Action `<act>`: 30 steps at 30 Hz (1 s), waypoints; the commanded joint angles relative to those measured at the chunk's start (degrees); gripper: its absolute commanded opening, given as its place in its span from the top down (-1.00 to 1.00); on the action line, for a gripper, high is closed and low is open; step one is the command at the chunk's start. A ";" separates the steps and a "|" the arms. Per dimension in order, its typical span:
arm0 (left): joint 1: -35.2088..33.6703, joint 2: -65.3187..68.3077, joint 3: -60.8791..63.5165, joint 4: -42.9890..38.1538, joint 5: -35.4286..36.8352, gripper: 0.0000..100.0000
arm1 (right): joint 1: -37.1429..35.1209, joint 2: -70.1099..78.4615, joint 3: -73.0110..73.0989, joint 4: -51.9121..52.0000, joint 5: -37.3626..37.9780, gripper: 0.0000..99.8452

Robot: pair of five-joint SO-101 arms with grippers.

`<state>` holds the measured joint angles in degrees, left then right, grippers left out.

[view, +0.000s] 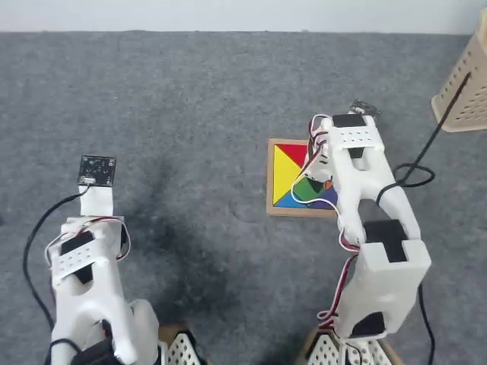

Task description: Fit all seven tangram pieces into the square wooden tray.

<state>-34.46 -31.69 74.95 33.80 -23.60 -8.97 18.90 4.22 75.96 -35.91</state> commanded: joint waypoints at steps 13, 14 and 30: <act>0.00 -0.35 -2.59 -0.53 0.09 0.79 | 1.10 -25.27 15.21 -2.59 23.21 0.99; 0.00 -0.35 -2.68 -0.44 0.09 0.79 | 1.10 -28.62 18.99 -4.09 24.53 0.99; 0.00 -48.70 -4.35 36.40 2.64 0.78 | 0.66 -79.60 63.30 -12.09 46.77 0.98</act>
<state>-34.37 -67.12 72.92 62.90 -21.76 -9.14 -51.87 64.70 64.09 7.43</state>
